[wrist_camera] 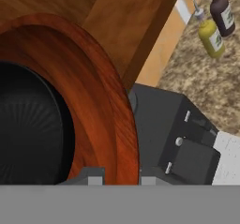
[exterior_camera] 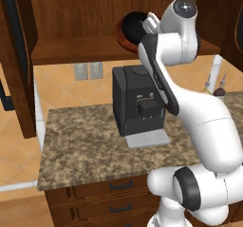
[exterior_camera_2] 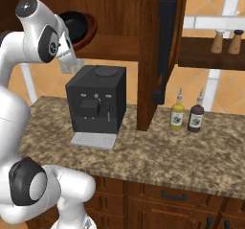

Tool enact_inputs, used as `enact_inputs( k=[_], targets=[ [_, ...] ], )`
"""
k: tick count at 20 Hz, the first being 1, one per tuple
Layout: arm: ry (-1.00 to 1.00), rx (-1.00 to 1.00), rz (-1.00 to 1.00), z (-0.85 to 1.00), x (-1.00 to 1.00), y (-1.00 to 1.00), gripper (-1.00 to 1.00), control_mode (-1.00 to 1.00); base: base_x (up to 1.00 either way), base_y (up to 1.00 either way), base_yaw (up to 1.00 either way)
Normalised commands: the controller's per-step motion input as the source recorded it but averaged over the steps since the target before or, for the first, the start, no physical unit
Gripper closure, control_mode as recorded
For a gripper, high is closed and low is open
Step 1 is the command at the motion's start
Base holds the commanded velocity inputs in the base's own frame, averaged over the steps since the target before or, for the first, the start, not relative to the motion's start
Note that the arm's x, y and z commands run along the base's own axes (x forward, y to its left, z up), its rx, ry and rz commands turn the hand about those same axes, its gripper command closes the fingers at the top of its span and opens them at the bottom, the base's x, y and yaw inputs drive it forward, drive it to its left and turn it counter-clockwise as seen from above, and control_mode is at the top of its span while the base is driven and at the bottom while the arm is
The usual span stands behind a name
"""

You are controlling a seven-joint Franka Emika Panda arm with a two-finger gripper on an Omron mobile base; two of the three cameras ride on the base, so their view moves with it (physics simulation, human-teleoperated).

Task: Pick up the bowls on the counter and stack them on top of one another in the open cabinet. Place the smaller bowl on top of the larger bowl.

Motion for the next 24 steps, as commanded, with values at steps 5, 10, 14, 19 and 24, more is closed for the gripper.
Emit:
enact_inputs(
  k=[5,10,14,19,24],
  targets=[
    [0.12,-0.12,-0.03,-0.05,0.35,0.00,1.00,-1.00,0.00,0.00,0.00],
    [0.16,-0.11,0.00,-0.10,0.09,0.00,1.00,-1.00,0.00,0.00,0.00],
    [0.02,-0.06,0.00,-0.07,0.15,0.00,1.00,-1.00,0.00,0.00,0.00],
    [-0.03,0.00,0.00,-0.02,0.39,0.00,1.00,-1.00,0.00,0.00,0.00],
    [0.00,0.00,0.00,0.00,0.71,0.00,1.00,-1.00,0.00,0.00,0.00]
  ],
)
